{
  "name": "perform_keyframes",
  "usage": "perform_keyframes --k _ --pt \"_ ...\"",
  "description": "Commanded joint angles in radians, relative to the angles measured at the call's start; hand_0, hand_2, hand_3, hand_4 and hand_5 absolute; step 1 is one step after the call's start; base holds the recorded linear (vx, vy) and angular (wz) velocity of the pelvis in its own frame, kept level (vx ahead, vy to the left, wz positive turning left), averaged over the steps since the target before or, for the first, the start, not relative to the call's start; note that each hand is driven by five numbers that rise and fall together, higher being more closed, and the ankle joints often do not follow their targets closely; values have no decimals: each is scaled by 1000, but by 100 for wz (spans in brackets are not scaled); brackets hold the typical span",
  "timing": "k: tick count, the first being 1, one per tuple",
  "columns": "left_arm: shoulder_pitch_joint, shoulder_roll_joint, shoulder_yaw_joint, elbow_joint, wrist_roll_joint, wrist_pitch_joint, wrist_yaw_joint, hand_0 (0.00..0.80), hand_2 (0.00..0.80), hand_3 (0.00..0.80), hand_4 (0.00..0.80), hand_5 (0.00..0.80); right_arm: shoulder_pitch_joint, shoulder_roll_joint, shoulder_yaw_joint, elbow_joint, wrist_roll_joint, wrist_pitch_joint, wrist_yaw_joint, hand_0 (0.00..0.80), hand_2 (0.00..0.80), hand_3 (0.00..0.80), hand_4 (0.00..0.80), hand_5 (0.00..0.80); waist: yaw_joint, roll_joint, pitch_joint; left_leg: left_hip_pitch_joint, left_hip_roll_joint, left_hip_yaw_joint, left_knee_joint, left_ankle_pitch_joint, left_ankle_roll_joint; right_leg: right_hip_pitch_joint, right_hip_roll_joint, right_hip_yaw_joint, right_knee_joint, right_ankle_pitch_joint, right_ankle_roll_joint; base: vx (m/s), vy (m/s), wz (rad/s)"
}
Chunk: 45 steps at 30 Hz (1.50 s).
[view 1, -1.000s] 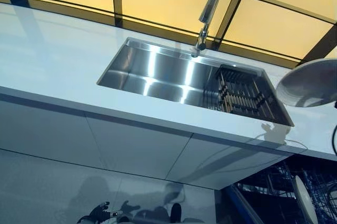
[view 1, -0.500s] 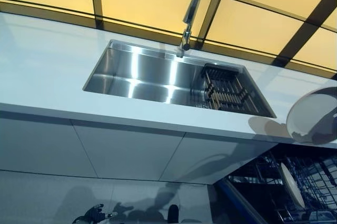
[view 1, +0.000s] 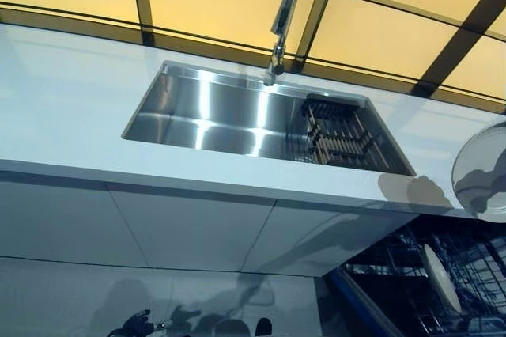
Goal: Take plates into dishwasher
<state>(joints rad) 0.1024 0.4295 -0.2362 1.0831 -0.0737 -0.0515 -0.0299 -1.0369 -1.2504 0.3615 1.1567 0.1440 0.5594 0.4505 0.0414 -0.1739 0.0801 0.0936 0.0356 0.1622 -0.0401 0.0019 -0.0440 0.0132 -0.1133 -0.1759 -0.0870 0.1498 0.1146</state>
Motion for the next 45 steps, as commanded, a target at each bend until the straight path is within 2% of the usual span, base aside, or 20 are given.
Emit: perform_keyframes --k 1,3,6,10,18,24,27,30,32,33,34,36,37,40,45 --pt "-9 7 -31 -39 9 -48 -8 0 0 0 0 0 -93 -62 -21 -3 174 64 -53 800 800 800 800 800 51 35 25 -41 -21 -41 -47 -21 21 41 -7 -12 1 -45 48 35 -96 5" --pt "-11 1 -39 -42 7 -55 -8 0 0 0 0 0 -40 -26 -95 -13 288 94 -122 800 800 800 800 800 53 45 30 -48 -17 -37 -47 -16 15 40 -3 -21 0 -50 43 13 -75 7" --pt "-18 -8 -48 -42 0 -65 -8 0 0 0 0 0 59 21 -207 -35 406 99 -221 800 800 800 800 800 53 59 39 -57 -13 -36 -47 -11 9 37 1 -28 0 -59 34 0 -51 6" --pt "-33 -18 -51 -38 -8 -73 -4 0 0 0 0 0 164 63 -297 -51 433 104 -284 800 800 800 800 800 47 69 49 -60 -8 -31 -47 -7 2 36 4 -33 0 -68 25 12 -49 10" --pt "-45 -12 -69 -57 -20 -76 6 0 0 0 0 0 225 56 -335 -5 352 101 -291 800 800 800 800 800 48 86 81 -68 -4 -45 -47 4 -8 38 8 -45 3 -79 10 17 -71 8" --pt "-48 1 -81 -79 -30 -75 10 0 0 0 0 0 189 31 -289 19 306 86 -284 800 800 800 800 800 53 102 113 -86 3 -59 -47 18 -16 26 15 -52 10 -87 -3 -10 -79 13" --pt "-43 2 -84 -92 -37 -80 8 0 0 0 0 0 175 33 -284 2 388 82 -335 800 800 800 800 800 52 111 126 -93 8 -66 -47 25 -21 22 20 -55 13 -91 -9 -13 -70 11" --pt "-43 -3 -88 -102 -41 -83 8 0 0 0 0 0 183 63 -326 -45 661 66 -466 800 800 800 800 800 49 120 136 -97 15 -70 -47 29 -27 20 23 -62 23 -101 -16 -4 -63 4" --pt "-45 -11 -97 -97 -49 -96 11 0 0 0 0 0 203 99 -375 -84 859 20 -568 800 800 800 800 800 46 126 138 -98 19 -70 -47 31 -31 20 25 -66 25 -106 -19 1 -47 0" --pt "-44 -13 -99 -95 -53 -100 10 0 0 0 0 0 222 120 -408 -104 905 2 -624 800 800 800 800 800 44 129 136 -97 21 -71 -47 29 -34 22 26 -69 26 -110 -21 19 -39 1" --pt "-44 -18 -103 -98 -58 -100 12 0 0 0 0 0 246 144 -446 -124 996 -58 -673 800 800 800 800 800 42 133 134 -95 23 -71 -47 29 -37 23 27 -69 26 -111 -20 30 -37 2" --pt "-51 -25 -115 -96 -74 -94 18 0 0 0 0 0 286 191 -511 -175 1107 -118 -734 800 800 800 800 800 36 137 130 -90 28 -69 -47 28 -40 28 29 -72 26 -114 -24 28 -34 1" --pt "-54 -28 -121 -91 -79 -95 22 0 0 0 0 0 305 213 -532 -195 1171 -161 -741 800 800 800 800 800 35 138 129 -87 30 -69 -47 26 -41 31 30 -73 25 -116 -25 0 0 0" --pt "-62 -34 -130 -85 -86 -82 22 0 0 0 0 0 341 275 -573 -247 1265 -221 -732 800 800 800 800 800 33 140 121 -75 35 -67 -47 22 -45 42 31 -78 26 -121 -28 23 -11 4" --pt "-68 -39 -135 -72 -84 -82 15 0 0 0 0 0 368 336 -573 -303 1298 -257 -722 800 800 800 800 800 32 136 106 -53 40 -54 -47 17 -46 58 29 -89 28 -125 -30 23 -10 5"
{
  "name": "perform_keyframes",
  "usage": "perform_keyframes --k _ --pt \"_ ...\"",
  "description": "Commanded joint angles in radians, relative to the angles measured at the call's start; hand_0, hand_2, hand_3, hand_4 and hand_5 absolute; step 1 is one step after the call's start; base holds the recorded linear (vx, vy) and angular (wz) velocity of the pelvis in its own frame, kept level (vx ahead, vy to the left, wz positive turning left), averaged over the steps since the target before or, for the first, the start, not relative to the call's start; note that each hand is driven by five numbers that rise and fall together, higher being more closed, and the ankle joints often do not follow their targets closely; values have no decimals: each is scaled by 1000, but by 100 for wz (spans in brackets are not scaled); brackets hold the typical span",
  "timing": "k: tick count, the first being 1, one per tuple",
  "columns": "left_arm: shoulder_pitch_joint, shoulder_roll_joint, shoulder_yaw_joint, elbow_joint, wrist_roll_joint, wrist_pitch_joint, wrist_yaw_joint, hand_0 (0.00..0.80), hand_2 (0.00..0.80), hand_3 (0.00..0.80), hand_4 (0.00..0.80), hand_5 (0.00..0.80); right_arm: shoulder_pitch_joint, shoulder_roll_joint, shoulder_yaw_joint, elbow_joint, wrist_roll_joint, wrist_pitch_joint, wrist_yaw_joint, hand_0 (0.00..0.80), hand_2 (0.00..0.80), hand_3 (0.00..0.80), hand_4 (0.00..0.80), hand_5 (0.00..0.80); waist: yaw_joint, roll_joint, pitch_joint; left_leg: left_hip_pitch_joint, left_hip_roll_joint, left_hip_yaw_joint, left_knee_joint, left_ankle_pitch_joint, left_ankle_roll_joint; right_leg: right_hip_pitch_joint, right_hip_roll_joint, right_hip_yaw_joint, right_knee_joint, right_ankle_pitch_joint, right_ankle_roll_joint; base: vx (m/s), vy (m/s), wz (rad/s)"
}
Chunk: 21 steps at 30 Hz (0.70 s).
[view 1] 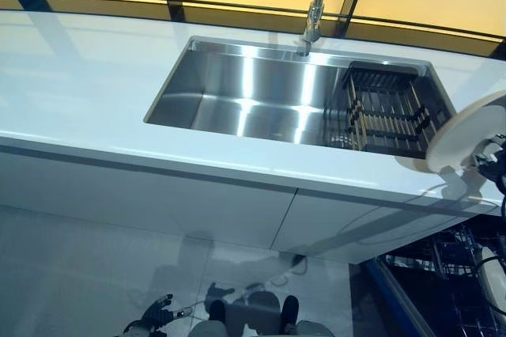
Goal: Take plates into dishwasher
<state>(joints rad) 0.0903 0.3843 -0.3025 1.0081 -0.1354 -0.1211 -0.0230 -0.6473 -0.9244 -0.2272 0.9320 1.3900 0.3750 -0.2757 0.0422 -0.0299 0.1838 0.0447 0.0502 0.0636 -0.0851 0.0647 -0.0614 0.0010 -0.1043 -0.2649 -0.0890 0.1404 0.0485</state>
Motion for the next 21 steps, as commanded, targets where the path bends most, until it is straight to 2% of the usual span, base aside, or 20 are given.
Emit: perform_keyframes --k 1,6,9,12,13,17,21 --pt "-53 5 -71 -2 -22 -9 9 0 0 0 0 0 -19 12 17 -77 31 -63 0 800 800 800 800 800 31 -10 -4 3 26 48 -2 -48 -28 76 21 -1 30 -118 36 22 -12 7" --pt "-49 1 -72 9 -29 -11 16 0 0 0 0 0 -32 -43 17 3 -3 -14 5 800 800 800 800 800 32 -20 -23 22 27 54 -2 -54 -28 98 25 3 13 -115 34 18 0 5" --pt "-43 -2 -72 9 -37 -6 18 0 0 0 0 0 -39 -60 10 29 26 -19 -15 800 800 800 800 800 33 -23 -31 28 28 57 -2 -54 -29 105 28 7 6 -113 35 0 0 0" --pt "-38 -8 -74 21 -41 -11 19 0 0 0 0 0 -24 -44 -9 9 124 -85 -46 800 800 800 800 800 32 -25 -38 32 28 60 -2 -54 -29 109 29 10 3 -111 35 13 13 -2" --pt "-37 -12 -74 24 -41 -13 22 0 0 0 0 0 -16 -31 -16 -10 162 -129 -56 800 800 800 800 800 31 -26 -40 32 30 63 -2 -55 -30 109 28 9 2 -110 37 0 0 0" --pt "-37 -17 -78 21 -47 -6 24 0 0 0 0 0 9 23 -30 -98 211 -235 -112 800 800 800 800 800 27 -26 -45 34 29 67 -2 -56 -29 108 28 12 2 -109 38 0 0 0" --pt "-40 -22 -79 28 -49 -8 22 0 0 0 0 0 23 71 -40 -174 268 -305 -140 800 800 800 800 800 23 -27 -48 34 29 72 -2 -57 -28 106 27 13 2 -107 39 -8 10 -2"
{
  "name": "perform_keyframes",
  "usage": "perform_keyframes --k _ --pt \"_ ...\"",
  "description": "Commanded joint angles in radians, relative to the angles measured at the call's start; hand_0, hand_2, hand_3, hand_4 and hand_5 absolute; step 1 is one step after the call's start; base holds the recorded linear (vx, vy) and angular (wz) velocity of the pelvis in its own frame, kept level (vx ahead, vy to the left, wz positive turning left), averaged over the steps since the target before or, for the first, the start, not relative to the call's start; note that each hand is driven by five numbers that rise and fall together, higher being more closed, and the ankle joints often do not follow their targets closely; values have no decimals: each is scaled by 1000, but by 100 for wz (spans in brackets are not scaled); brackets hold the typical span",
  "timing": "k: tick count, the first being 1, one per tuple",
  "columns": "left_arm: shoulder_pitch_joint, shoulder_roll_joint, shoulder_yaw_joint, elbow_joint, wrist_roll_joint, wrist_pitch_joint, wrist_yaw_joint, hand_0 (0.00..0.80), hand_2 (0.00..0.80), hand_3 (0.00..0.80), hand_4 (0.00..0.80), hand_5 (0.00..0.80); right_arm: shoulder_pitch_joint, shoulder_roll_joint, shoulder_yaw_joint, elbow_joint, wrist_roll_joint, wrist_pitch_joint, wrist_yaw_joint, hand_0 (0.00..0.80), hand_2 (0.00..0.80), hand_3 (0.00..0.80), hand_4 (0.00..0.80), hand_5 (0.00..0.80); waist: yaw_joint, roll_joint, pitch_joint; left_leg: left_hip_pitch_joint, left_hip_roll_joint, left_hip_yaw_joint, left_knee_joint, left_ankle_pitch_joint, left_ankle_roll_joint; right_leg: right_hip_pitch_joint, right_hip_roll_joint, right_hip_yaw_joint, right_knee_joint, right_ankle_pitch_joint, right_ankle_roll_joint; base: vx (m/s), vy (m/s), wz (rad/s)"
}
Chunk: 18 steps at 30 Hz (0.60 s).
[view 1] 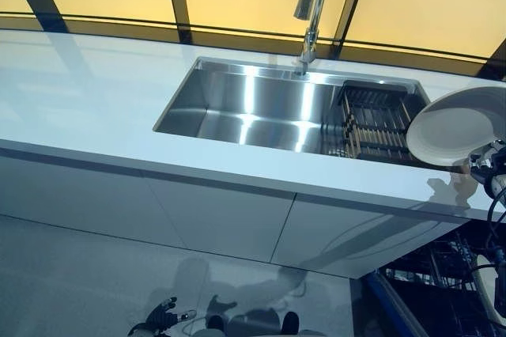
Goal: Take plates into dishwasher
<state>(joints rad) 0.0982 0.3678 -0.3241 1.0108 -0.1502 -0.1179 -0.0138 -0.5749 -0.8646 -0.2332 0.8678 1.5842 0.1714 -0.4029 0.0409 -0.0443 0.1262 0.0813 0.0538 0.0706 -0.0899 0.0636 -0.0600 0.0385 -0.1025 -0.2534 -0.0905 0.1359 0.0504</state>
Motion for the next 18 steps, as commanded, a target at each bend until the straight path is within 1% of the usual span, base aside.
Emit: perform_keyframes --k 1,3,6,8,14,18 --pt "-49 -8 -58 27 -35 -12 13 0 0 0 0 0 -48 18 -34 -120 76 -108 -17 800 800 800 800 800 24 -13 10 -3 25 64 3 -57 -29 68 26 4 3 -103 38 0 0 0" --pt "-50 -10 -59 31 -36 -14 14 0 0 0 0 0 -46 26 -34 -129 86 -115 -15 800 800 800 800 800 24 -13 9 -3 25 64 3 -58 -29 68 26 5 3 -103 38 0 0 0" --pt "-53 -17 -55 49 -41 -21 14 0 0 0 0 0 -39 70 -40 -179 193 -187 -7 800 800 800 800 800 22 -15 2 1 24 68 3 -61 -27 68 24 5 3 -102 40 -3 11 0" --pt "-52 -22 -56 63 -36 -30 14 0 0 0 0 0 -38 95 -42 -203 220 -230 -18 800 800 800 800 800 22 -16 -3 2 24 72 3 -63 -27 69 24 5 3 -103 41 0 0 0" --pt "-58 -32 -56 74 -32 -30 13 0 0 0 0 0 -31 168 -34 -304 244 -326 -73 800 800 800 800 800 20 -15 -13 8 23 79 3 -65 -24 70 23 8 3 -101 41 0 0 0" --pt "-64 -41 -53 81 -29 -26 15 0 0 0 0 0 -33 221 -21 -369 256 -421 -116 800 800 800 800 800 20 -12 -16 11 22 83 3 -65 -21 71 22 8 3 -100 42 0 0 0"
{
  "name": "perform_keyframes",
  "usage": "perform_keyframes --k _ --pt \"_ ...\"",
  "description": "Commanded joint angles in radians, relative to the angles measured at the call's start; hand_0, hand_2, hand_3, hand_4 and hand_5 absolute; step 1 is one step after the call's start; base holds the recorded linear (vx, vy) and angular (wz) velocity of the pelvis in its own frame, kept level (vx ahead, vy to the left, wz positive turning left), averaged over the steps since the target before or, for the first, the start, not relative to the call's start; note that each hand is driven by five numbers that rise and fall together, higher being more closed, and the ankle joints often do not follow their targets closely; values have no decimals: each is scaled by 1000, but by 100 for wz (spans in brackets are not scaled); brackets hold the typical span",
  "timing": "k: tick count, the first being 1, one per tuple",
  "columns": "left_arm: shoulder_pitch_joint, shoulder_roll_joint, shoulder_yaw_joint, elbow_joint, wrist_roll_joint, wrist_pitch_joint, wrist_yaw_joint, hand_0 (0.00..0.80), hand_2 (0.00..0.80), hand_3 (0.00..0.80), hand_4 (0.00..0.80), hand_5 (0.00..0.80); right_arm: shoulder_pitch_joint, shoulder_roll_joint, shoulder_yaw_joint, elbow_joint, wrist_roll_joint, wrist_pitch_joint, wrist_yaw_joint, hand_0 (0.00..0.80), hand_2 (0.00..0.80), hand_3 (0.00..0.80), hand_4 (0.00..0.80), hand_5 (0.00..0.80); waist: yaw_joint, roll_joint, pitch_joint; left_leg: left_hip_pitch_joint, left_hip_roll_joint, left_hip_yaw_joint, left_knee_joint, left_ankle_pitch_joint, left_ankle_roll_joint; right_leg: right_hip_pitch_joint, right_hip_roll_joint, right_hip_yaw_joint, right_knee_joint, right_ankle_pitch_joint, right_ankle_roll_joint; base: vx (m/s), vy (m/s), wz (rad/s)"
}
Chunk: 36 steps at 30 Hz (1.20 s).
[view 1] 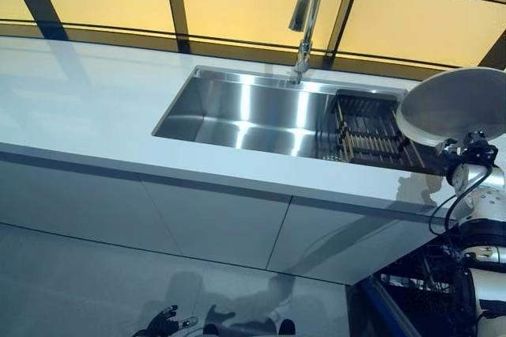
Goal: Take plates into dishwasher
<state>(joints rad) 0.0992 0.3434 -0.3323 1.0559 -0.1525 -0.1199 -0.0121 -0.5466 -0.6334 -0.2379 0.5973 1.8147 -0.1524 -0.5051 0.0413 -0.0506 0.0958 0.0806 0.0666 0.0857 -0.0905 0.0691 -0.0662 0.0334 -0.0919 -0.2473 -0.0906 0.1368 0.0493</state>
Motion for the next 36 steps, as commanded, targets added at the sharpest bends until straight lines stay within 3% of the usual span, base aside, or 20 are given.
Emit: perform_keyframes --k 1,8,18,28,30,36 --pt "-64 -17 -44 40 -26 -27 14 0 0 0 0 0 -63 -4 -13 -109 32 -116 -22 800 800 800 800 800 19 -6 13 12 9 69 3 -70 -15 76 12 2 3 -101 43 0 0 0" --pt "-64 -25 -41 45 -28 -28 14 0 0 0 0 0 -52 19 -6 -183 19 -194 -61 800 800 800 800 800 11 -2 8 15 7 66 3 -71 -14 79 12 6 3 -103 42 0 0 0" --pt "-65 -44 -16 50 -19 -34 0 0 0 0 0 0 117 104 -27 -355 -30 -160 -37 800 800 800 800 800 -36 -7 7 20 -9 87 3 -86 3 71 2 38 3 -92 51 -15 102 -6" --pt "-88 -34 4 54 -2 -34 19 0 0 0 0 0 301 184 -107 -421 -113 -123 8 800 800 800 800 800 -96 -20 17 15 -51 114 3 -102 53 13 -49 101 33 -27 116 -72 178 -17" --pt "-96 -23 20 61 7 -29 26 0 0 0 0 0 328 205 -131 -415 -132 -114 17 800 800 800 800 800 -111 -25 25 9 -61 116 3 -106 65 -31 -67 123 61 17 140 -125 166 -19" --pt "-107 -3 53 93 27 -17 40 0 0 0 0 0 370 244 -158 -424 -146 -103 48 800 800 800 800 800 -128 -30 37 -8 -80 109 3 -109 78 -99 -89 160 91 97 151 -123 140 -40"
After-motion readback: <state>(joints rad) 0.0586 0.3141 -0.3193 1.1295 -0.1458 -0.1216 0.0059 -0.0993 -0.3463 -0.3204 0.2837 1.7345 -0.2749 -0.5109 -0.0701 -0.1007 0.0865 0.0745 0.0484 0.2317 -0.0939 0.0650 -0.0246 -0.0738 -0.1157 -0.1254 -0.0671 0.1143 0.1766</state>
